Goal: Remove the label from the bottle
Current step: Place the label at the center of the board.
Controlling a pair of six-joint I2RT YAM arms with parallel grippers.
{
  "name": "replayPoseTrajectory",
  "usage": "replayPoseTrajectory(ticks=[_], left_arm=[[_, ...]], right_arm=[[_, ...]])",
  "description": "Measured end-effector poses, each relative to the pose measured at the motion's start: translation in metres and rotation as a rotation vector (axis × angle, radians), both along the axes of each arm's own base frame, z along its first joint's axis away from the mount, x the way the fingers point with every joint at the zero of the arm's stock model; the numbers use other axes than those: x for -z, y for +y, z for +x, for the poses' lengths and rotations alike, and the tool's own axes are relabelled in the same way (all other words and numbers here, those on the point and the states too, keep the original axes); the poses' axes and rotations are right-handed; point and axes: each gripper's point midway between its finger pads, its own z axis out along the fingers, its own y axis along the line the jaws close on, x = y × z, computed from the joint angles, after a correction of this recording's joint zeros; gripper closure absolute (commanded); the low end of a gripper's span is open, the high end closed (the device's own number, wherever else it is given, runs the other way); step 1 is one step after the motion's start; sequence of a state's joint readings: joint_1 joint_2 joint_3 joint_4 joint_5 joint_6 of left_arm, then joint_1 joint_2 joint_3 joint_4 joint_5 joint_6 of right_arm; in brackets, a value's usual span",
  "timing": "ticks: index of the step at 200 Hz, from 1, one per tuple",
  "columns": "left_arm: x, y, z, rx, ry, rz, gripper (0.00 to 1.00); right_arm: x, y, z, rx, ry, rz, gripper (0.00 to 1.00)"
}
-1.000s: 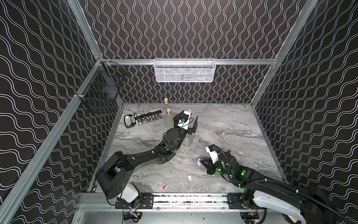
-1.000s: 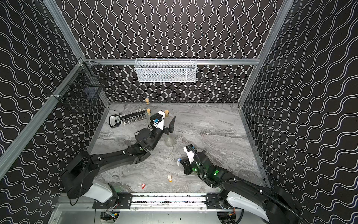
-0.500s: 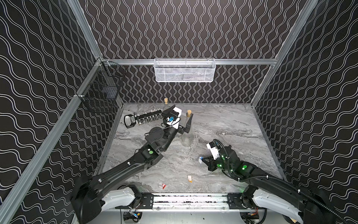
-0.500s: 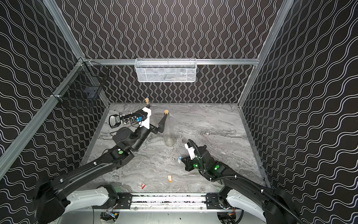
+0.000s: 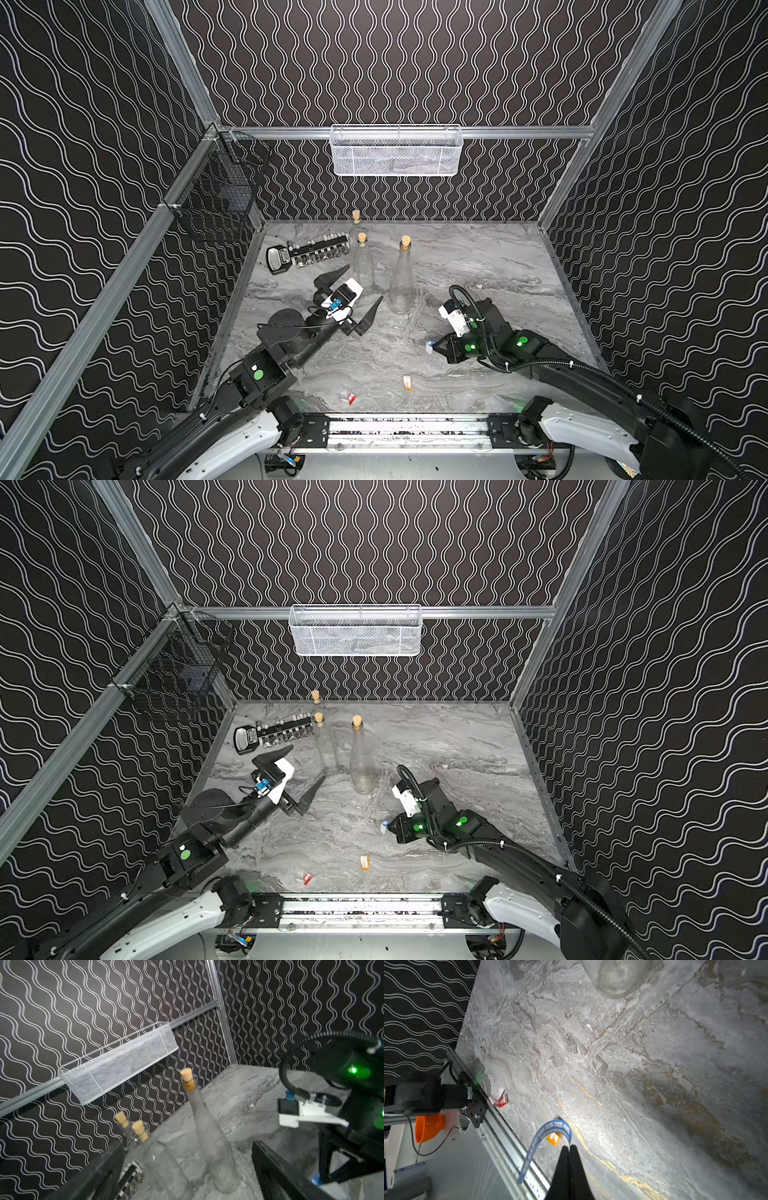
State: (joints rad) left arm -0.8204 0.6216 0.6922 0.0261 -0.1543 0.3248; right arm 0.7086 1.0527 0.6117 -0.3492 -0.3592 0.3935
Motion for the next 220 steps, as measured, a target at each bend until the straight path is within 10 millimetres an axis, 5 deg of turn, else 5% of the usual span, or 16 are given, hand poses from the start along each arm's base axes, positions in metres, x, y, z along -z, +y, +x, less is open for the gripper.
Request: replayPoseTrajectory(ticks=[98, 220], left_arm=[[0.031, -0.008, -0.001, 0.037, 0.063, 0.048, 0.01], [0.033, -0.014, -0.004, 0.071, 0.088, 0.035, 0.01]], right_arm=[[0.041, -0.021, -0.04, -0.041, 0.307, -0.196, 1.0], [0.082, -0.029, -0.046, -0.069, 0.439, -0.371, 0.98]])
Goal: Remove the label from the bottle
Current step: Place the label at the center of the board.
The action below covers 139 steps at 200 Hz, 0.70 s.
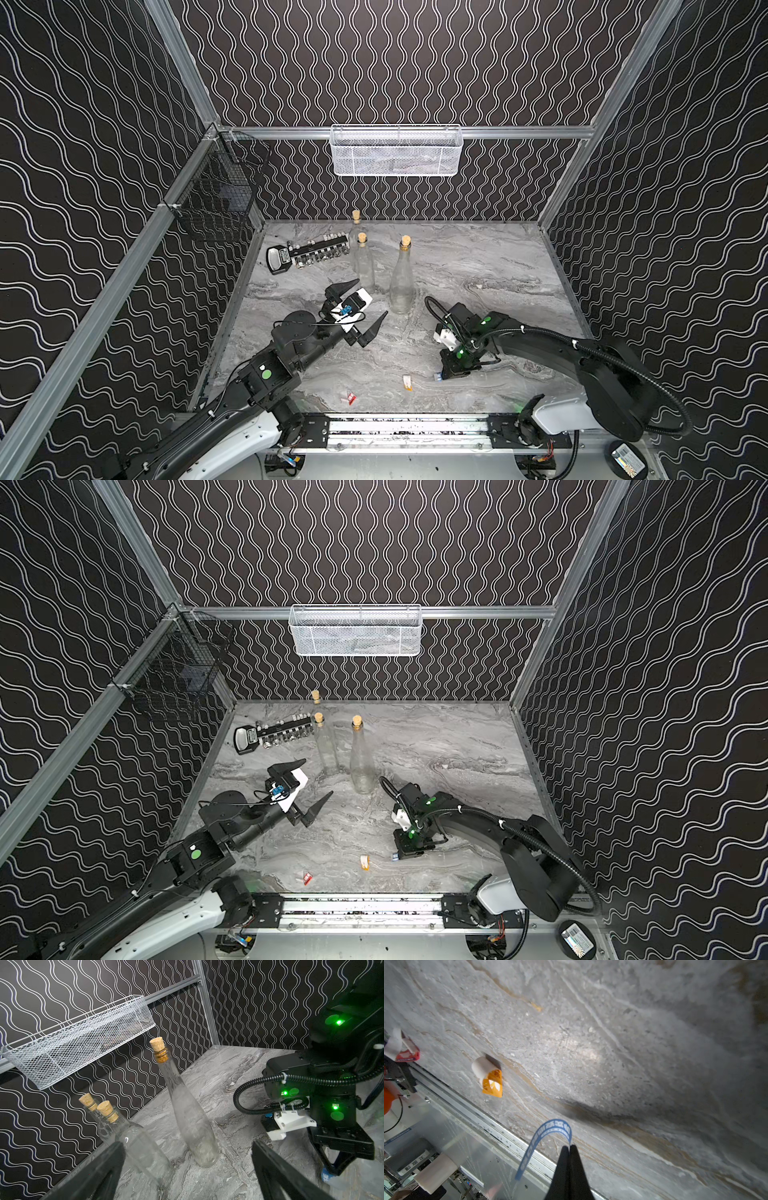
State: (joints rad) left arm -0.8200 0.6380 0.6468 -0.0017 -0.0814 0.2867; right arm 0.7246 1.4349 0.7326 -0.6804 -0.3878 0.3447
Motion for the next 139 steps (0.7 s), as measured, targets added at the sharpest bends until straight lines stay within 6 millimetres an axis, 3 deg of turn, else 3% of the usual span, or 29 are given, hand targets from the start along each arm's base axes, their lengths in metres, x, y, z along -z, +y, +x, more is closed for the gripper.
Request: replayPoseTrajectory(ticks=[68, 139], left_arm=[[0.0, -0.001, -0.001, 0.007, 0.0, -0.001, 0.01], [-0.003, 0.001, -0.002, 0.008, -0.006, -0.008, 0.01]], right_arm=[[0.018, -0.004, 0.006, -0.034, -0.015, -0.104, 0.85], [0.021, 0.001, 0.005, -0.073, -0.01, -0.153, 0.78]])
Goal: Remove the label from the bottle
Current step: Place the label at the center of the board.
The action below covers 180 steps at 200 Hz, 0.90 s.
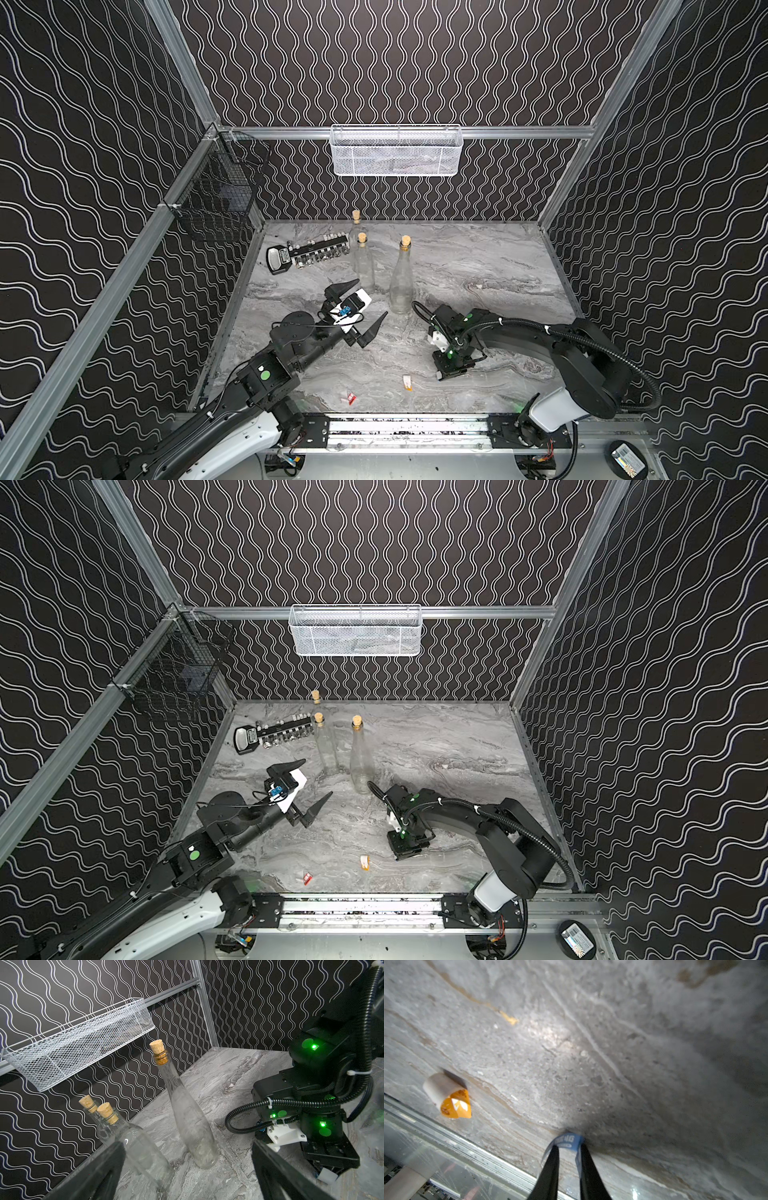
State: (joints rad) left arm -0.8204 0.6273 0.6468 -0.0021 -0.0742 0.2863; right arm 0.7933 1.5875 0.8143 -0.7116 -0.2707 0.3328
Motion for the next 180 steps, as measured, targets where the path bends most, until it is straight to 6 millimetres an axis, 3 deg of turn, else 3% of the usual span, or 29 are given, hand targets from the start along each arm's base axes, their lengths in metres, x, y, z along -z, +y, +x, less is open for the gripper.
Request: replayPoseTrajectory(ticks=[180], left_arm=[[-0.0068, 0.0028, -0.0042, 0.006, -0.004, -0.033, 0.01]], right_arm=[[0.0058, -0.0014, -0.0018, -0.038, -0.099, -0.178, 0.71]])
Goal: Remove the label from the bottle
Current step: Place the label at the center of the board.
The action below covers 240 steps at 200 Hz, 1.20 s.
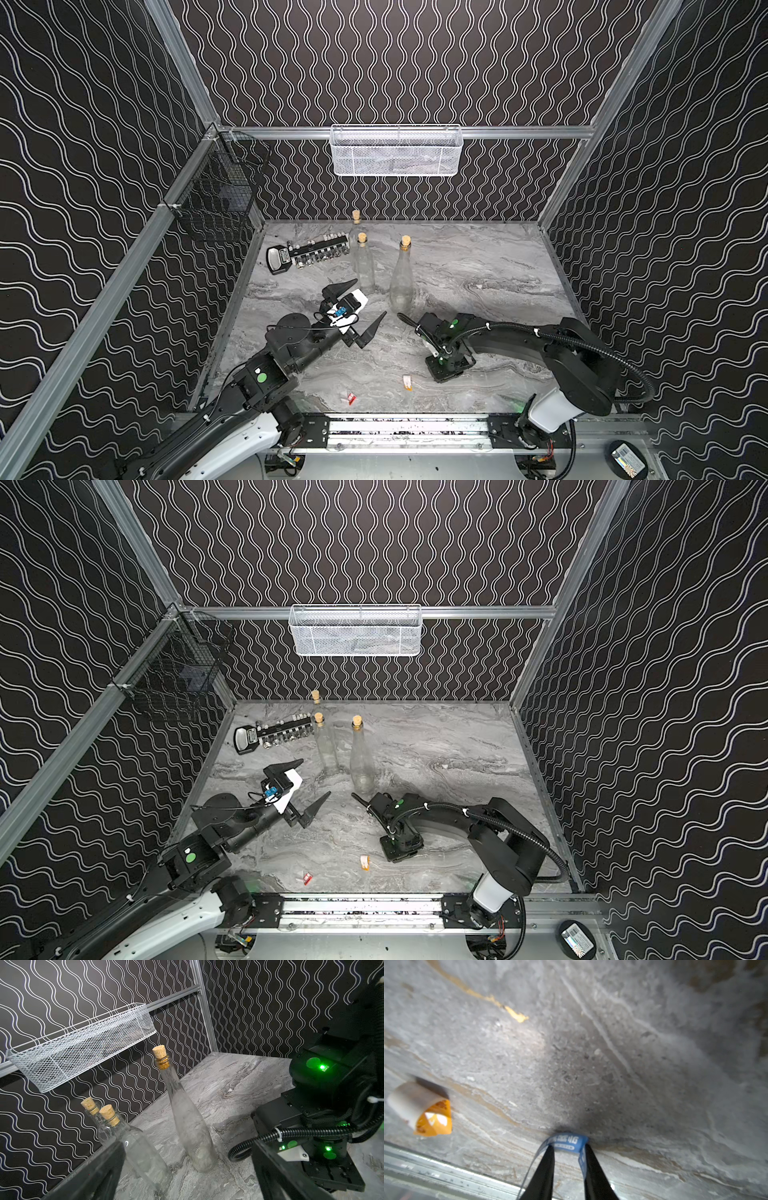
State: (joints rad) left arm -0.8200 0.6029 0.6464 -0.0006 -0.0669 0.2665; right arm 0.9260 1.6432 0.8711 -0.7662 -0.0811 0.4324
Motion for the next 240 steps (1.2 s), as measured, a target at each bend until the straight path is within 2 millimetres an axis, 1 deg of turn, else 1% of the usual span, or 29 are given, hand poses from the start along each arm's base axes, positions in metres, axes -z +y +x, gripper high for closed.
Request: replayPoseTrajectory(ticks=[16, 61, 83, 224, 240], left_arm=[[-0.001, 0.0, 0.0, 0.0, -0.003, -0.005, 0.01], [-0.003, 0.0, -0.001, 0.003, -0.006, -0.008, 0.01], [-0.003, 0.001, -0.002, 0.004, -0.007, -0.011, 0.01], [-0.004, 0.001, -0.002, 0.003, -0.01, -0.014, 0.01], [-0.004, 0.001, -0.002, 0.002, -0.01, -0.014, 0.01]], right_arm=[[0.0, 0.001, 0.0, 0.0, -0.008, -0.014, 0.69], [0.0, 0.001, 0.001, 0.002, -0.033, -0.051, 0.68], [0.0, -0.004, 0.006, -0.001, -0.067, -0.086, 0.68], [-0.001, -0.004, 0.01, -0.006, -0.086, -0.097, 0.66], [-0.002, -0.005, 0.013, -0.005, -0.105, -0.101, 0.66]])
